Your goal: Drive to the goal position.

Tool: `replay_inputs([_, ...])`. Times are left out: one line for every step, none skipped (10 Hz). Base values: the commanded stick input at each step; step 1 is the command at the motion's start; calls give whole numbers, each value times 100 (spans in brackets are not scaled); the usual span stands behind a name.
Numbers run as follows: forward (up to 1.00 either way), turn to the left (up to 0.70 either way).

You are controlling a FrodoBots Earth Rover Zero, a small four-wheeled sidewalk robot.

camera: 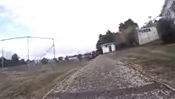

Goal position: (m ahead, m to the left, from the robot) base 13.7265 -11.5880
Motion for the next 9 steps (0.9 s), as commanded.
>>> replay_inputs([60,-14])
replay_inputs([60,-14])
replay_inputs([60,1])
replay_inputs([60,1])
replay_inputs([60,1])
replay_inputs([60,1])
replay_inputs([60,1])
replay_inputs([60,1])
replay_inputs([60,-8])
